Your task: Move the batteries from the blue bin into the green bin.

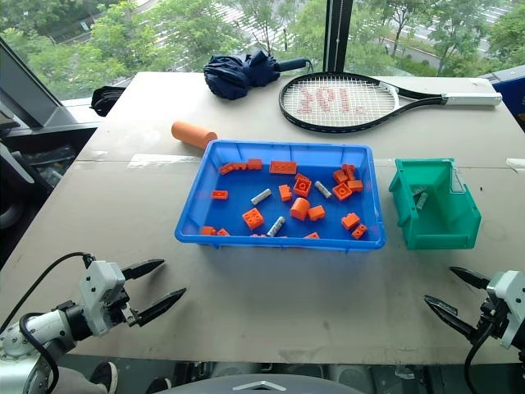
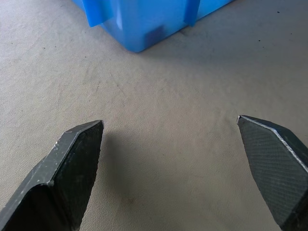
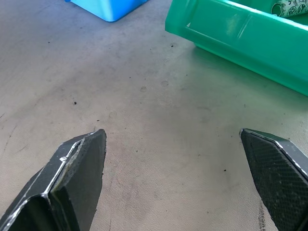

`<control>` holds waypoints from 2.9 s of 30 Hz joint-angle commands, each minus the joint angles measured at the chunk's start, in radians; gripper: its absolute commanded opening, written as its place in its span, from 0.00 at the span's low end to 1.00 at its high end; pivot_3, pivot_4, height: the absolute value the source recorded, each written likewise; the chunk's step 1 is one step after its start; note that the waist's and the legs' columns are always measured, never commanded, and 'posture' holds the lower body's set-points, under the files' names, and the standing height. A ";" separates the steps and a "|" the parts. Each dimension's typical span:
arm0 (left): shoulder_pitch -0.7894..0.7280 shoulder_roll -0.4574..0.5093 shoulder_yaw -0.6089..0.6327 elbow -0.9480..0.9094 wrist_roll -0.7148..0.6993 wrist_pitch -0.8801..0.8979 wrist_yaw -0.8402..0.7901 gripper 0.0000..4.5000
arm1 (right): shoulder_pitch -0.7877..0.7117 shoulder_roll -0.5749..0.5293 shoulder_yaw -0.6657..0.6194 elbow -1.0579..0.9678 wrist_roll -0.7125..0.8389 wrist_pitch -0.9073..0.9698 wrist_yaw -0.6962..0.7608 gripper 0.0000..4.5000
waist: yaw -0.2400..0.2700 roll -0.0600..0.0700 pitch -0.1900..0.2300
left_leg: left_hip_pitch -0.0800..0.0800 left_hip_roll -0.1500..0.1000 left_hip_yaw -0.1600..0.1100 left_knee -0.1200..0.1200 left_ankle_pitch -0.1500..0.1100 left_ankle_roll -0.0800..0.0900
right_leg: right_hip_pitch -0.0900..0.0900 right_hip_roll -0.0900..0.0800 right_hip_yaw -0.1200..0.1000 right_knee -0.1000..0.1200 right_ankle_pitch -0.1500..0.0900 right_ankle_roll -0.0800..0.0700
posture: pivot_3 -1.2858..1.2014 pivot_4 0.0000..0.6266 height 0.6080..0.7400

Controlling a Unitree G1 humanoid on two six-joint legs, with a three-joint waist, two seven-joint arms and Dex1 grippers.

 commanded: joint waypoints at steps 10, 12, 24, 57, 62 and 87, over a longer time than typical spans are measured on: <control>-0.089 -0.003 -0.033 0.063 0.001 -0.027 -0.025 1.00 | 0.035 0.012 -0.044 -0.076 0.034 -0.003 -0.009 0.99 | -0.001 0.000 0.000 | 0.002 0.002 0.003 0.001 0.000 0.001 | 0.001 0.005 -0.001 0.001 0.000 0.000 | 0.52 0.24 1.00; -0.088 -0.001 -0.032 0.059 -0.002 -0.025 -0.030 1.00 | 0.055 0.010 -0.061 -0.093 0.043 0.005 -0.008 0.99 | -0.001 0.000 0.000 | 0.003 0.002 0.004 0.001 -0.001 0.001 | 0.001 0.006 0.000 0.002 0.000 0.000 | 0.52 0.24 1.00; -0.060 0.102 0.126 0.006 -0.123 0.048 -0.122 1.00 | 0.161 -0.056 -0.160 -0.440 0.289 0.247 0.010 0.99 | -0.002 -0.002 0.001 | 0.004 0.005 0.004 0.001 -0.001 0.002 | 0.001 0.007 0.001 0.002 0.000 0.001 | 0.52 0.24 1.00; -0.369 0.466 0.275 -0.202 -0.318 0.495 -0.357 1.00 | -1.571 0.367 1.057 0.506 -0.415 0.037 0.241 0.99 | -0.055 -0.007 0.010 | -0.015 0.007 0.007 0.003 0.002 -0.004 | -0.022 0.019 0.001 0.008 0.003 0.005 | 0.52 0.24 1.00; -0.264 0.424 0.392 -0.259 -0.316 0.536 -0.338 1.00 | -1.638 0.460 1.079 0.716 -0.499 -0.093 0.292 0.99 | -0.055 -0.006 0.011 | -0.015 0.008 0.006 0.002 0.003 -0.006 | -0.023 0.019 0.001 0.009 0.003 0.005 | 0.52 0.24 1.00; -0.232 0.391 0.441 -0.277 -0.310 0.548 -0.327 1.00 | -1.768 0.616 1.067 1.105 -0.720 -0.127 0.386 0.40 | -0.058 -0.006 0.011 | -0.013 0.007 0.005 -0.002 0.006 -0.012 | -0.023 0.016 0.001 0.010 0.003 0.004 | 0.52 0.24 1.00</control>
